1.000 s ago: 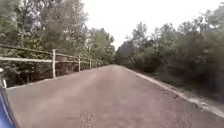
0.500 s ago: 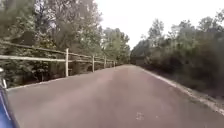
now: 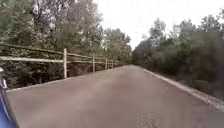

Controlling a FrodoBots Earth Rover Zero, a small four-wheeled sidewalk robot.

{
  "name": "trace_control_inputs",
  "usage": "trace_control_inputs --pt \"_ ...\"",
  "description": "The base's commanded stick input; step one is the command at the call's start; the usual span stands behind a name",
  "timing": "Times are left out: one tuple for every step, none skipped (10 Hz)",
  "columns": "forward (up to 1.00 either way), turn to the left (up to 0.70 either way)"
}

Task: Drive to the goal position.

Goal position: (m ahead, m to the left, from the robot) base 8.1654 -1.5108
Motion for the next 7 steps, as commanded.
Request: trace_control_inputs --pt "0.70 0.00" --pt "0.70 0.00" --pt "0.70 0.00" --pt "0.70 0.00" --pt "0.70 0.00" --pt "0.70 0.00" --pt "0.70 0.00"
